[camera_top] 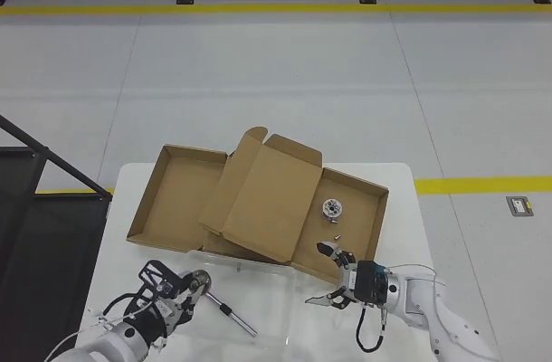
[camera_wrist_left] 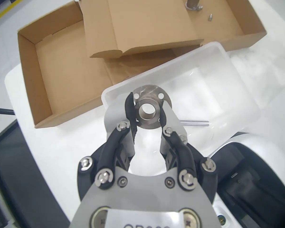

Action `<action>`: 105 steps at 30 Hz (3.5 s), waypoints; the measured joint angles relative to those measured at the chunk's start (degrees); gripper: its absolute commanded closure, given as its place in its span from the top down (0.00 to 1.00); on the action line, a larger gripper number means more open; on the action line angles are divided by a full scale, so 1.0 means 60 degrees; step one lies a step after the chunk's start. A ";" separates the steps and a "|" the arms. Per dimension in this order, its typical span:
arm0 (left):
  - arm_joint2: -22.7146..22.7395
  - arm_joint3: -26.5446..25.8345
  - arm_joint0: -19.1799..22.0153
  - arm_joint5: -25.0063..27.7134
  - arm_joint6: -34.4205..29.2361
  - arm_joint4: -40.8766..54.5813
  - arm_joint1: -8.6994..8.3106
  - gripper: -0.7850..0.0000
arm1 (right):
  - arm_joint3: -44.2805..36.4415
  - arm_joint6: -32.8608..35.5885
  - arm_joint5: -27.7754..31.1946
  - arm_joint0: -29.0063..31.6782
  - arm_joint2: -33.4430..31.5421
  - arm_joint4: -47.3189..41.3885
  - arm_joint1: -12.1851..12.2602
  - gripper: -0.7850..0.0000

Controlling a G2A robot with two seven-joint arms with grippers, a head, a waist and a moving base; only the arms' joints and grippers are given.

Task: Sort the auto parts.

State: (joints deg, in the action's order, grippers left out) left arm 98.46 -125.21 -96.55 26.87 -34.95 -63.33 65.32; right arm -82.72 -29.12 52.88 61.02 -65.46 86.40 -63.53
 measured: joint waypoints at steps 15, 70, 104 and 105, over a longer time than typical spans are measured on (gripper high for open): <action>0.1687 0.2449 0.1265 0.2679 -0.0921 0.6760 -0.0412 0.00 | 0.0000 0.0000 0.0000 0.0000 0.0000 0.0000 0.0000 1.00; -0.4434 1.1687 0.9320 -0.4112 0.1624 0.0148 0.0502 0.00 | 0.0000 0.0000 0.0000 0.0000 0.0000 0.0000 0.0000 1.00; -0.1380 0.2378 0.3338 -0.0892 0.1540 -0.0875 -0.0194 0.91 | 0.0000 0.0000 0.0000 0.0000 0.0000 0.0000 0.0000 1.00; -0.1304 0.2076 0.3052 -0.0561 0.1490 -0.0984 -0.0226 0.96 | 0.0000 0.0000 0.0000 0.0000 0.0000 0.0000 0.0000 1.00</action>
State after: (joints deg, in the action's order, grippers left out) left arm 90.63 -112.75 -78.24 23.50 -26.01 -69.23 63.96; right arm -82.72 -29.12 52.88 61.02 -65.46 86.40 -63.53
